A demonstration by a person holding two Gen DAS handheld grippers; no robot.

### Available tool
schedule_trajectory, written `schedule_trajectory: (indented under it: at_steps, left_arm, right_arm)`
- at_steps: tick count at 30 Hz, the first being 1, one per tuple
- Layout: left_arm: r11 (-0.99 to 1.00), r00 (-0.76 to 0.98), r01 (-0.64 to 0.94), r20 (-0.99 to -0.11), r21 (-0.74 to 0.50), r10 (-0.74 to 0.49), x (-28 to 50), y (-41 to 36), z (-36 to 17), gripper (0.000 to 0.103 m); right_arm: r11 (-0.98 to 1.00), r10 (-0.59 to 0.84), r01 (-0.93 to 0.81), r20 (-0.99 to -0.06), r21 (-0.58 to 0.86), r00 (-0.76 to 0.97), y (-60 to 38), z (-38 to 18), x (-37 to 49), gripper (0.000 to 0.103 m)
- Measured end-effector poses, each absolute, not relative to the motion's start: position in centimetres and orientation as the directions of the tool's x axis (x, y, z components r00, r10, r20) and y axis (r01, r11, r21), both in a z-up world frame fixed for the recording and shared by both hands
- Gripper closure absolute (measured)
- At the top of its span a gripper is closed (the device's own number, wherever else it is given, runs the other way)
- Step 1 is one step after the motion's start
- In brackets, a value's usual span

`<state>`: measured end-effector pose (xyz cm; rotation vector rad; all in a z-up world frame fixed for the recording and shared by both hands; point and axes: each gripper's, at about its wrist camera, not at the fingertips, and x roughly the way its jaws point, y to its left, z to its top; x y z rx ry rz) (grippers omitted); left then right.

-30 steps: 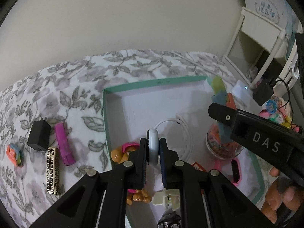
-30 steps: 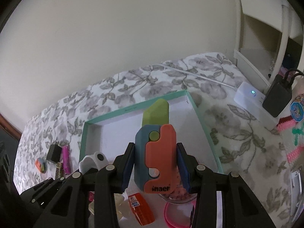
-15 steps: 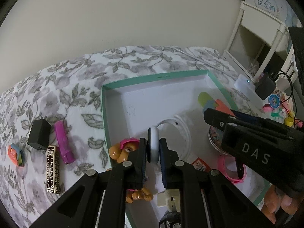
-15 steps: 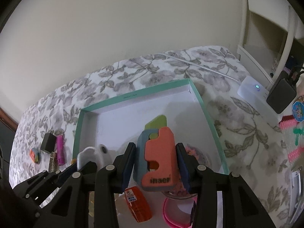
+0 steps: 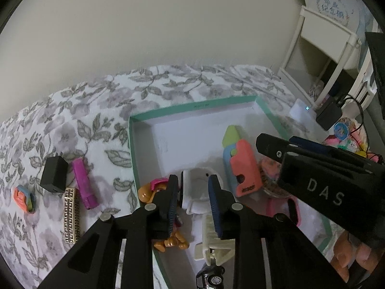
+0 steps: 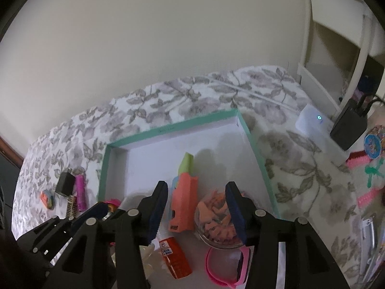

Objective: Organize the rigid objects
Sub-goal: 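Open both tools to release the smartwatch and fidget block into the tray, then move the left tool to the orange card toy while the right tool approaches the gold-patterned box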

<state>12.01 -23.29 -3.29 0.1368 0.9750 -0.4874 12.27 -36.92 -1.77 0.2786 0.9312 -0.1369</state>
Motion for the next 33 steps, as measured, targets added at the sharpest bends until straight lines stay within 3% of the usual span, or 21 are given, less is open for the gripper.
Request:
schedule_trajectory:
  at_steps: [11,15,17,20,22,23,27,31,33]
  left_arm:
    - [0.926,0.491,0.350,-0.814,-0.140,-0.309,13.4,-20.2,-1.3,0.073]
    - [0.954,0.492,0.262,-0.830,-0.145,-0.262,14.3,-18.3,-1.6,0.062]
    - [0.960,0.486,0.236,-0.837,-0.150,-0.250,14.6,-17.7,-1.9,0.061]
    - [0.971,0.486,0.196,-0.846,-0.139,-0.219,14.9,-16.9,-2.2,0.058]
    - [0.978,0.487,0.165,-0.851,-0.128,-0.194,15.1,-16.4,-2.4,0.043]
    - [0.980,0.488,0.154,-0.853,-0.125,-0.185,15.2,-16.1,-2.5,0.040]
    - [0.987,0.490,0.117,-0.857,-0.114,-0.157,15.4,-15.4,-2.7,0.037]
    - [0.989,0.487,0.102,-0.861,-0.108,-0.144,15.6,-15.1,-2.9,0.024]
    - [0.989,0.487,0.098,-0.862,-0.109,-0.143,15.6,-15.0,-3.0,0.023]
  right_arm:
    - [0.952,-0.023,0.250,-0.776,0.175,0.631,-37.1,1.2,11.6,0.049]
    - [0.959,-0.024,0.236,-0.791,0.154,0.611,-36.6,0.6,11.8,0.049]
    - [0.962,-0.026,0.231,-0.796,0.144,0.605,-36.3,0.3,11.9,0.040]
    - [0.967,-0.028,0.221,-0.804,0.130,0.595,-35.9,-0.2,12.1,0.037]
    - [0.969,-0.031,0.215,-0.809,0.119,0.587,-35.5,-0.5,12.2,0.033]
    - [0.971,-0.033,0.212,-0.811,0.113,0.585,-35.4,-0.7,12.2,0.030]
    - [0.975,-0.041,0.201,-0.817,0.093,0.576,-35.0,-1.2,12.4,0.024]
    - [0.978,-0.043,0.191,-0.818,0.082,0.573,-34.7,-1.4,12.4,0.020]
    - [0.979,-0.046,0.187,-0.818,0.076,0.574,-34.5,-1.5,12.4,0.013]
